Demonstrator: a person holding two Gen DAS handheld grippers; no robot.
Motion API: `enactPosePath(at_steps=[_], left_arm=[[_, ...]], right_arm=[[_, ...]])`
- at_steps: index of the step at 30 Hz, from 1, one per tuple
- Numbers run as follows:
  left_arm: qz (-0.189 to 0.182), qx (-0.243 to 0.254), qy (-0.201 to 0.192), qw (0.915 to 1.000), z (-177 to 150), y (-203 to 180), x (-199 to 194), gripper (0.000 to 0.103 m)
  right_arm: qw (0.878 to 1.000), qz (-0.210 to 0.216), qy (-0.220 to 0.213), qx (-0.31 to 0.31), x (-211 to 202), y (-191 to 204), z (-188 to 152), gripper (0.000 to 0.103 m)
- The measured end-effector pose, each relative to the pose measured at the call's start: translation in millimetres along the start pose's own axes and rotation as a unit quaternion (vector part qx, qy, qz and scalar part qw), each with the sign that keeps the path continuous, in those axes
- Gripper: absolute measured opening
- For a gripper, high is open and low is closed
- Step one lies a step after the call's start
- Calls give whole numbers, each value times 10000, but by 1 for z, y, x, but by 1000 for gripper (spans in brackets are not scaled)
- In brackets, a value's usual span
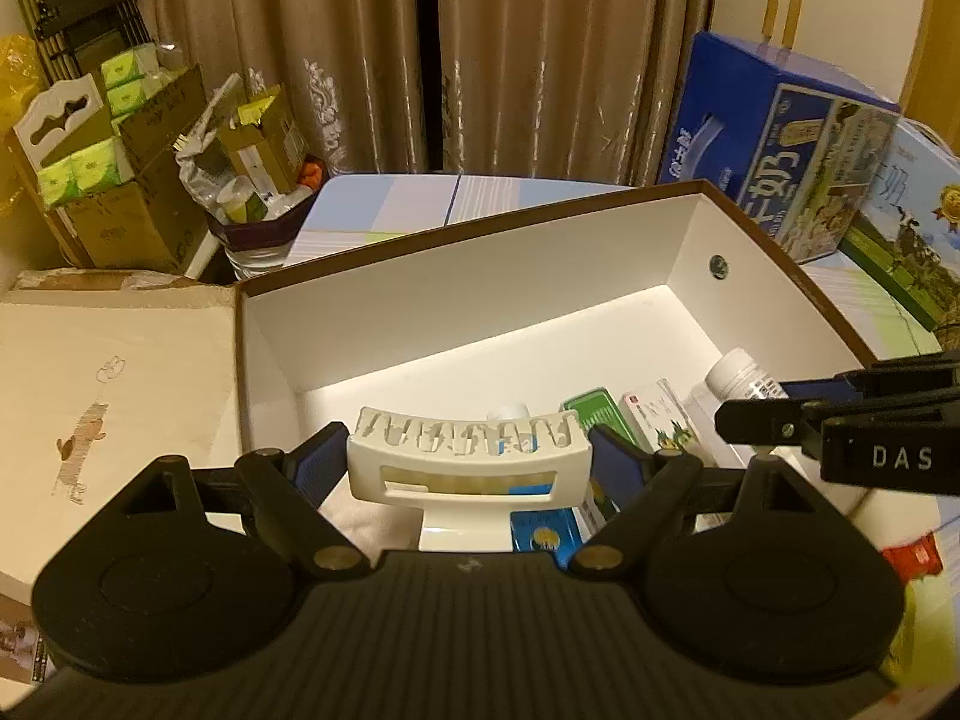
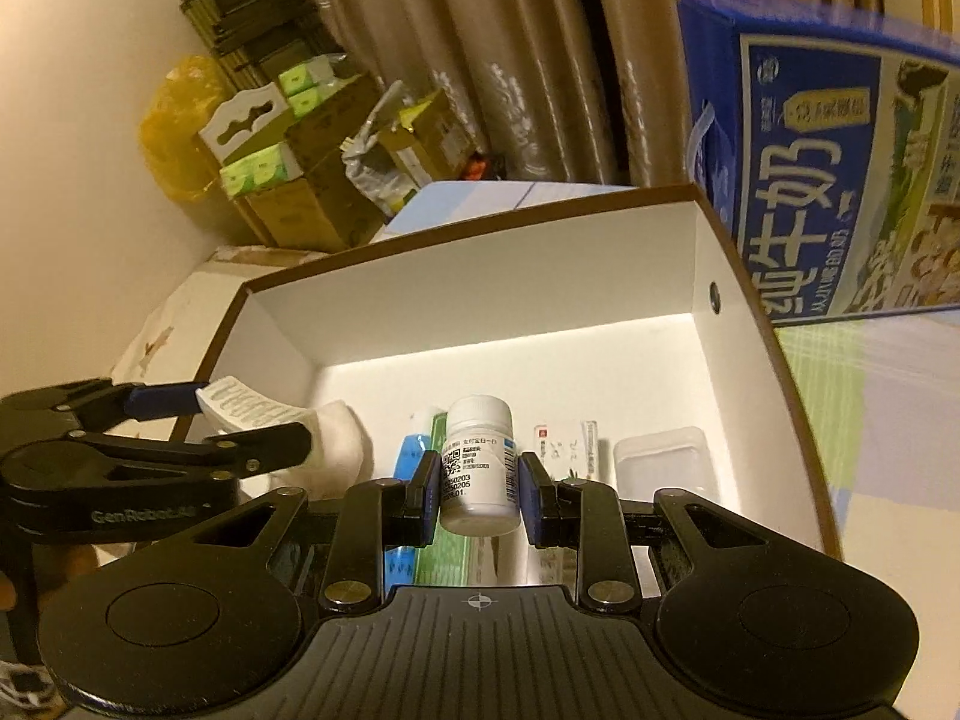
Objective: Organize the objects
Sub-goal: 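Carry the white clip and pill bottle into the brown box and lower them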
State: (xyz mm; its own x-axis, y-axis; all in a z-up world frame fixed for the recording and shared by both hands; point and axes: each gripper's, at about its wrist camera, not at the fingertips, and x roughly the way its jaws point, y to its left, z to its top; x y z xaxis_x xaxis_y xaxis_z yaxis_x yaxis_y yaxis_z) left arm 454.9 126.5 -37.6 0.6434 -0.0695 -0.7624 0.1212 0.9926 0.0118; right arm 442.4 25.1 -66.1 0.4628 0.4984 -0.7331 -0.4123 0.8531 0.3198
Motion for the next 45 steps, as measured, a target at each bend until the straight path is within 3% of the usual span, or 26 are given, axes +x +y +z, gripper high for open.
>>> enactPosePath(at_steps=[18,32,41,42,45], left_arm=[[44,-453,382,9982,34,21,79,84],[36,-429,428,9982,39,26,81,88],[59,-431,424,9982,39,28,78,89],[65,-426,421,9982,39,28,77,89],[62,-424,406,9983,37,29,73,91]], right_arm=[[9980,14,196,602,46,-30,29,24],[9960,15,244,857,57,-40,34,24],[9934,166,30,1130,60,-40,47,25],[9933,169,-41,1138,58,-40,47,27],[9933,180,-277,1105,52,-37,52,45]])
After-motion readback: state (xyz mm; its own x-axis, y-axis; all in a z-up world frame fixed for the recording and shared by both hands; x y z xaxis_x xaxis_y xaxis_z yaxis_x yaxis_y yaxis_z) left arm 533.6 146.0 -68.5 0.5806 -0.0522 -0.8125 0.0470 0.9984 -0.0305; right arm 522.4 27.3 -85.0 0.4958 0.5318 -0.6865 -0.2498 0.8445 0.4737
